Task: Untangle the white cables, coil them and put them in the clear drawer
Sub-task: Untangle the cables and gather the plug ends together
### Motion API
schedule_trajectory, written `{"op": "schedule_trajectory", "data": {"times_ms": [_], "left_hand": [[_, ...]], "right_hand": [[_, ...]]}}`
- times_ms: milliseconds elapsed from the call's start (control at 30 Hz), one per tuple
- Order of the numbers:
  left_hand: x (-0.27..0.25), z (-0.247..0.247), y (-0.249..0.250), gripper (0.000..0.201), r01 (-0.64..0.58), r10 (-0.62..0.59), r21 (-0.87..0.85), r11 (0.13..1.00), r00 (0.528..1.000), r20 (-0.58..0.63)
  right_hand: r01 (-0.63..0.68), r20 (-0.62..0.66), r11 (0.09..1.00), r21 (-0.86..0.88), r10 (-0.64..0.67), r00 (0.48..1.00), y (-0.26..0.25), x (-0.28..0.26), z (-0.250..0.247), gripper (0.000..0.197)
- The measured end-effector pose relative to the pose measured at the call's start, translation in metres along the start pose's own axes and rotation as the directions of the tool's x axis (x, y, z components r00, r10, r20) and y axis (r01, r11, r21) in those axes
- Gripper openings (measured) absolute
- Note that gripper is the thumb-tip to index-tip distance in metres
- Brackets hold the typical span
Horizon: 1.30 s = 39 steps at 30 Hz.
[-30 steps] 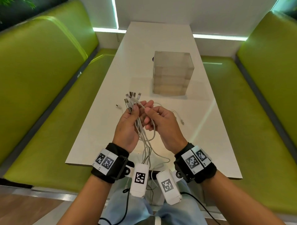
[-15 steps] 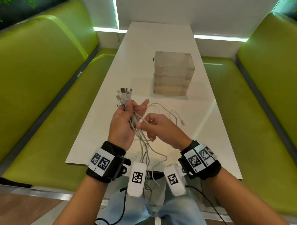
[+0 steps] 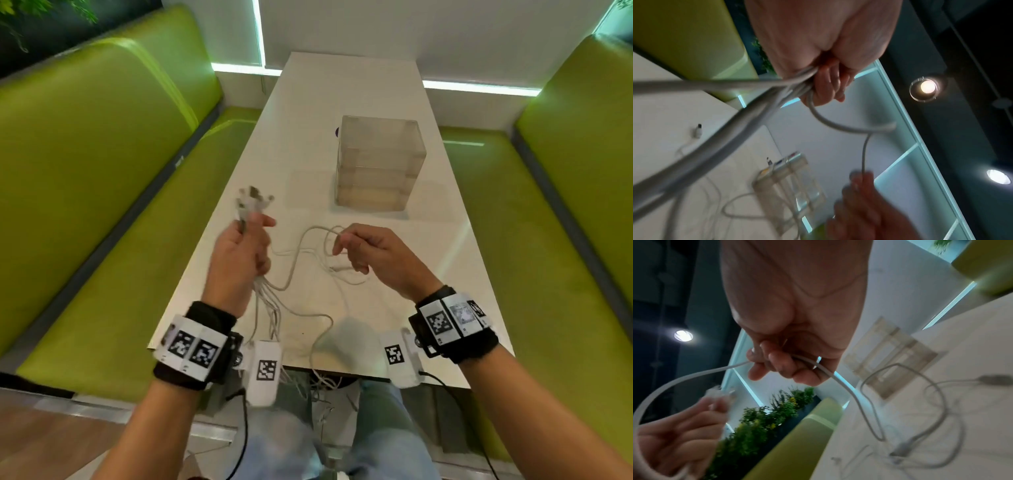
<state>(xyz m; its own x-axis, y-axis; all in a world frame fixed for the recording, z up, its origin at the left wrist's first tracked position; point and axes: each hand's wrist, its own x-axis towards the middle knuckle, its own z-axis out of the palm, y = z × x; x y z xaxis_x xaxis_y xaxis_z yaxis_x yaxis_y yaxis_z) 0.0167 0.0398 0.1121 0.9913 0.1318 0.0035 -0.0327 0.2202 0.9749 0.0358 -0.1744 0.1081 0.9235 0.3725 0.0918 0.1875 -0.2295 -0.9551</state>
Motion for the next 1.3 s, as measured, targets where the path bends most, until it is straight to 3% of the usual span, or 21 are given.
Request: {"op": "schedule_trajectory", "data": {"times_ms": [67,167,267,367,500,600,667,733,900,1067,1167,1300], "left_hand": [[-0.009,0.015,-0.007,0.038,0.019,-0.027,0.088,0.996,0.995,0.093],[-0.017,0.030,-0.010,0.046,0.063,-0.061,-0.001,0.998,0.975,0.214],[-0.018,0.035,-0.011,0.035,0.094,-0.074,-0.070,0.993,0.966,0.249],[-0.020,0.035,-0.014,0.051,0.051,-0.020,-0.105,0.993,0.960,0.278],[-0.019,0.036,-0.013,0.035,-0.031,0.037,-0.052,0.998,0.992,0.123],[-0.015,0.033,-0.009,0.027,-0.053,0.055,-0.068,0.996,0.998,0.034],[-0.011,0.029,-0.006,0.027,-0.062,0.059,-0.138,0.989,0.998,-0.025],[-0.007,0.026,-0.004,0.028,-0.090,0.082,-0.174,0.981,0.995,-0.053],[-0.003,0.016,-0.001,0.029,-0.194,0.188,-0.110,0.975,0.980,-0.069],[0.000,0.010,0.001,0.024,-0.065,0.064,-0.022,0.998,0.997,-0.037],[-0.004,0.019,-0.003,0.021,-0.026,0.015,0.128,0.991,0.996,0.085],[-0.010,0.030,-0.008,0.028,-0.013,-0.013,0.147,0.989,0.985,0.172]], "right_hand": [[0.016,-0.011,0.999,0.034,-0.015,1.000,-0.011,0.002,0.011,0.028],[0.028,-0.055,1.000,0.008,-0.027,0.998,-0.017,0.003,0.021,0.029],[0.037,-0.120,0.999,-0.040,-0.041,0.992,-0.017,0.001,0.027,0.030],[0.059,-0.161,0.998,-0.011,-0.060,0.985,-0.016,0.001,0.033,0.029],[0.086,-0.117,0.996,0.000,-0.086,0.989,-0.020,0.000,0.040,0.031],[0.038,0.035,0.995,-0.094,-0.035,0.999,-0.018,-0.001,0.032,0.034],[0.001,0.172,0.983,-0.182,0.031,0.985,-0.012,-0.002,0.026,0.025],[-0.022,0.213,0.970,-0.240,0.075,0.974,-0.004,-0.002,0.025,0.014],[-0.057,-0.040,0.972,-0.227,0.049,0.998,0.012,0.009,0.016,0.007],[0.017,-0.099,0.970,-0.242,-0.042,0.994,0.007,0.016,0.003,0.017],[0.087,-0.108,0.969,-0.232,-0.114,0.988,-0.008,0.023,0.004,0.013],[0.124,-0.107,0.959,-0.256,-0.156,0.982,-0.027,0.031,0.012,0.012]]}}
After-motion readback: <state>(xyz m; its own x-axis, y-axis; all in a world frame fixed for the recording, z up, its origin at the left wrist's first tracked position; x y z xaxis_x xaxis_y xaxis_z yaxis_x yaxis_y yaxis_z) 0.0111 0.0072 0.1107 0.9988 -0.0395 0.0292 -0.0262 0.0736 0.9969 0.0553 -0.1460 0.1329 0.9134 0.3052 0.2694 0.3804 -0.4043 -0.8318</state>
